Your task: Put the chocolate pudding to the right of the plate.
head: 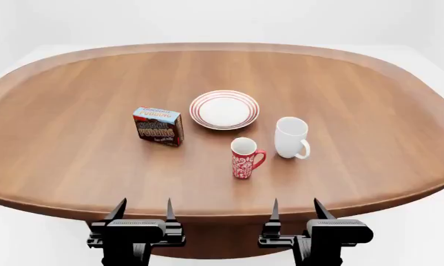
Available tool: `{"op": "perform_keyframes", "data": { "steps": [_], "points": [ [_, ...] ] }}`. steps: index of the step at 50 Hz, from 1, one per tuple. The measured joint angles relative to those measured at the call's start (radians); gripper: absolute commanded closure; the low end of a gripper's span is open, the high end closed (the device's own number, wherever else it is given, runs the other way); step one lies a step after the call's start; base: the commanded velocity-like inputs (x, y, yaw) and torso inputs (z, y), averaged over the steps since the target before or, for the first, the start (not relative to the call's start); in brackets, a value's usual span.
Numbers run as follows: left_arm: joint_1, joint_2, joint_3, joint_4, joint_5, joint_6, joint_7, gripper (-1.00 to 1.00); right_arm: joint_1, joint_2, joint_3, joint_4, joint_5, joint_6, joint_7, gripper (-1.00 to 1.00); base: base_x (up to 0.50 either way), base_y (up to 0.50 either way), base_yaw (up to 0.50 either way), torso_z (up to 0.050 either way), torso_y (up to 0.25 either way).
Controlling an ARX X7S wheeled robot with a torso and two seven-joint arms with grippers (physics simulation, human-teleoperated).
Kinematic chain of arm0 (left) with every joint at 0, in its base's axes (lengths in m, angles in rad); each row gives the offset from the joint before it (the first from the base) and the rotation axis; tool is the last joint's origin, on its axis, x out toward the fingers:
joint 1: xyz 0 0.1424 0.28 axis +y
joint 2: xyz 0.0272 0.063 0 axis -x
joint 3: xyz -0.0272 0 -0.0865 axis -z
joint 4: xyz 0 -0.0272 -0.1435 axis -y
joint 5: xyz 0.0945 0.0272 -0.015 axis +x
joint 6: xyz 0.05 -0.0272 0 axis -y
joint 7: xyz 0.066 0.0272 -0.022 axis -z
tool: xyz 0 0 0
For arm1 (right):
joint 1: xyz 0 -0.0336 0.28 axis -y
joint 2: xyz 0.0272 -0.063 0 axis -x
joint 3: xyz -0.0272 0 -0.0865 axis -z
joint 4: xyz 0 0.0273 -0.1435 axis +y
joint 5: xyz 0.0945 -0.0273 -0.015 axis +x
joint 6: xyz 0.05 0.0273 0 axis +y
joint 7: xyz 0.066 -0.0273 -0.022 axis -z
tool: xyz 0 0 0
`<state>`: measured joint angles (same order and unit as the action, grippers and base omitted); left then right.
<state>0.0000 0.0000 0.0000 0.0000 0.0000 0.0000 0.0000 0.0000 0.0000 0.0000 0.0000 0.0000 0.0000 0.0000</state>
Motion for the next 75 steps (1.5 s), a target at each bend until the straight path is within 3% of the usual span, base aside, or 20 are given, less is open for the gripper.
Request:
{"op": "perform_keyframes", "data": {
  "steps": [11,35,52,58,68,75],
  "points": [
    [-0.002,-0.021,0.024,-0.001,-0.03,-0.005,-0.022,-1.0,0.005,0.02,-0.028,0.013,0.017,0.005,0.029,-1.0,0.0,0.01,0.0,0.0,0.0],
    [-0.004,-0.067,0.075,-0.011,-0.063,0.006,-0.078,-1.0,0.004,0.062,-0.085,0.022,0.061,0.001,0.081,-1.0,0.0,0.5,0.0,0.0,0.0],
    [-0.007,-0.09,0.098,-0.013,-0.076,0.004,-0.108,-1.0,0.005,0.078,-0.102,0.023,0.11,-0.006,0.096,-1.0,0.0,0.0,0.0,0.0,0.0],
    [-0.024,-0.106,0.101,0.107,-0.095,-0.142,-0.125,-1.0,0.022,0.099,-0.098,-0.083,0.145,0.121,0.114,-1.0,0.0,0.0,0.0,0.0,0.0],
    [-0.168,-0.141,0.053,0.417,-0.19,-0.58,-0.158,-1.0,0.148,0.166,-0.056,-0.389,0.255,0.515,0.162,-1.0,0.22,0.0,0.0,0.0,0.0],
    [-0.22,-0.156,0.04,0.508,-0.226,-0.717,-0.164,-1.0,0.191,0.194,-0.044,-0.49,0.294,0.646,0.176,-1.0,0.5,0.0,0.0,0.0,0.0]
  ]
}}
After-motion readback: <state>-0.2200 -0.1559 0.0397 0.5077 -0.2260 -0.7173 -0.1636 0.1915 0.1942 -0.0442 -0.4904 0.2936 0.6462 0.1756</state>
